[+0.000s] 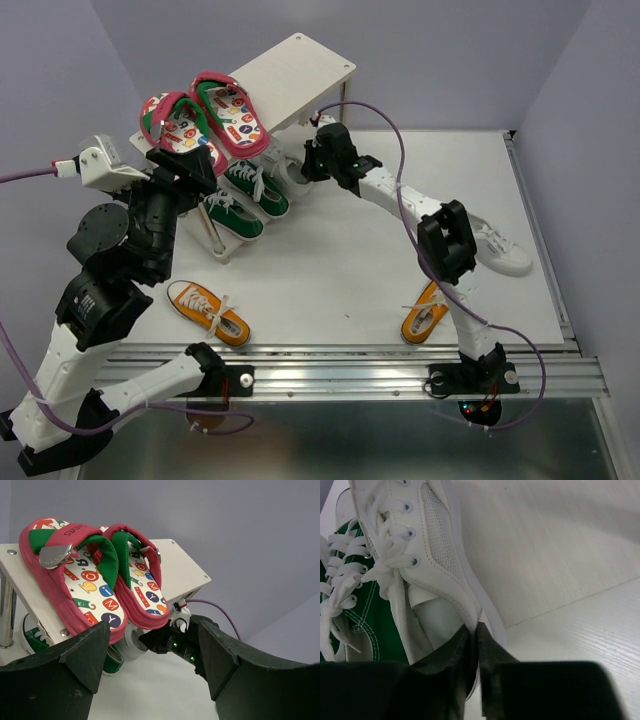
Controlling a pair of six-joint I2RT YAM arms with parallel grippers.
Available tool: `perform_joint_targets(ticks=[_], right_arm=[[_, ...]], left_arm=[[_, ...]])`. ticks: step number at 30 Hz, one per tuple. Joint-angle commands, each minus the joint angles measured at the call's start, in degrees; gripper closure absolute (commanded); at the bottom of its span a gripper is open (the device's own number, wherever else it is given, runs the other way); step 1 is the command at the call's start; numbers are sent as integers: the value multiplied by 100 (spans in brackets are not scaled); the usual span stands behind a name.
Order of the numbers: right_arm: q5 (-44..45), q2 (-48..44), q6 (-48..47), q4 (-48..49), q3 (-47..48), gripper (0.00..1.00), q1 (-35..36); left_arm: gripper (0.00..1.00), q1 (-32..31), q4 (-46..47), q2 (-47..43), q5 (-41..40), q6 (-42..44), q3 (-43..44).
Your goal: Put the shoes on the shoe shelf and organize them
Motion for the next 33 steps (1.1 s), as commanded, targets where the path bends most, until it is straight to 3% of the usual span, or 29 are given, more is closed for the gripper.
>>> perform_joint_targets(ticks=[1,3,5,6,10,16,20,25,27,33], right_arm=[[42,-116,232,511,441,79,7],[33,-168,215,493,424,50,7],[94,-353,224,493,284,41,7],[190,-432,224,475,231,32,7],[708,-976,162,484,-269,29,7],[1658,-2434,232,484,-1973,25,-247],[1764,-3498,469,458,-3335,23,-1124],[1783,-4824,891,116,-4995,9,-2338],[1694,-5002,1102,-16,-5235,4,-2927],[1370,-4942,1252,-298,-5640,3,-3684]], left_arm=[[19,5,133,-88,-131,-19,2],[19,5,133,-79,-131,-19,-7],[19,5,151,-70,-131,-1,-7],[19,5,168,-62,-139,7,-7],[19,5,177,-35,-122,25,2],[19,5,203,-79,-122,16,-25],[19,5,265,-53,-87,51,-42],[19,5,396,-27,-25,113,-104],[19,5,467,-9,36,131,-157],[19,5,458,62,80,157,-139]])
